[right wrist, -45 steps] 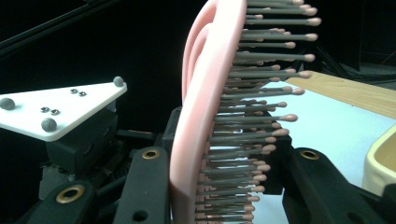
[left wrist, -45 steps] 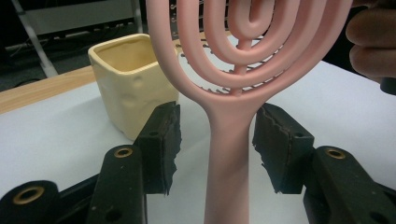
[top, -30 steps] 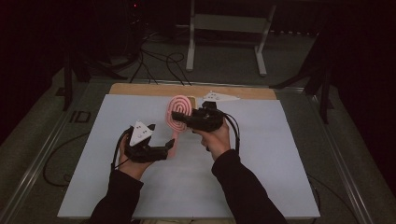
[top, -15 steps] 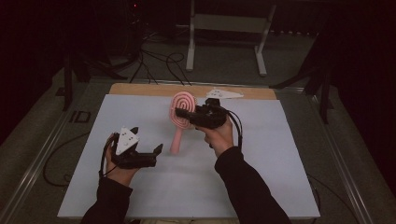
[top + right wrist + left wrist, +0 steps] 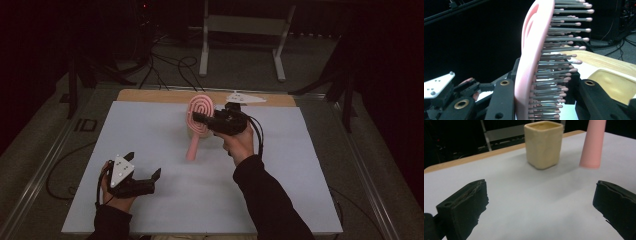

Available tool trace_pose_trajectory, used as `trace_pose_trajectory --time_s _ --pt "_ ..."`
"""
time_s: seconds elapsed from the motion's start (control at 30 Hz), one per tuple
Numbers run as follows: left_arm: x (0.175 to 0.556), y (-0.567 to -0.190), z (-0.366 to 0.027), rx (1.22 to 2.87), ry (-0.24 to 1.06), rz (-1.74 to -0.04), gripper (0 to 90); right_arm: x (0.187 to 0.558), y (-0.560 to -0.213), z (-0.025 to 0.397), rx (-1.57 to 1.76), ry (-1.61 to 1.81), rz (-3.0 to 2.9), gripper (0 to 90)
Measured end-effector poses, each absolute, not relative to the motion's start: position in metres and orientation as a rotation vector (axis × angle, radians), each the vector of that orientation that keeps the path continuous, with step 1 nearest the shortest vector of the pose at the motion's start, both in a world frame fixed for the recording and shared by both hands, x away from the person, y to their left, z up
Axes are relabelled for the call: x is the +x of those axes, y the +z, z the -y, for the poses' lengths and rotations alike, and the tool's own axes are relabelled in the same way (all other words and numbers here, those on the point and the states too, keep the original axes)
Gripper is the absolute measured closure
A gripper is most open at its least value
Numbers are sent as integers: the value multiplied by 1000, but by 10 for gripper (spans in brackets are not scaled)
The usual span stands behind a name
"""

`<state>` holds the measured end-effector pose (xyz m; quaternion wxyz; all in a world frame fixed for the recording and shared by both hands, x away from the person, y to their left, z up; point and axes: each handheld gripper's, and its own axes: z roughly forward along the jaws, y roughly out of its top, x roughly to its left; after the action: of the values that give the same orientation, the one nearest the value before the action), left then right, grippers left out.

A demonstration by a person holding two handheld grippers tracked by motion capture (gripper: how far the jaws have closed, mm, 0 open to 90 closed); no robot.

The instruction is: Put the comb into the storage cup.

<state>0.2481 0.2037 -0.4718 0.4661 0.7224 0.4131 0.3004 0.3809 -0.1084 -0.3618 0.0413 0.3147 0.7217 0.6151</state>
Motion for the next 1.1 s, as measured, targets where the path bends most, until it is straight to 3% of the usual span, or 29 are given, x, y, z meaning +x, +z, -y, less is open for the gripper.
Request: trace_pose_trajectory --time_s 0.53,1.1 --pt "227 -490 -220 1815 786 -1029 3 393 -361 116 997 1900 -2172 638" --pt "231 -491 -227 1760 758 -1064 3 397 -351 119 1023 1888 -2122 638"
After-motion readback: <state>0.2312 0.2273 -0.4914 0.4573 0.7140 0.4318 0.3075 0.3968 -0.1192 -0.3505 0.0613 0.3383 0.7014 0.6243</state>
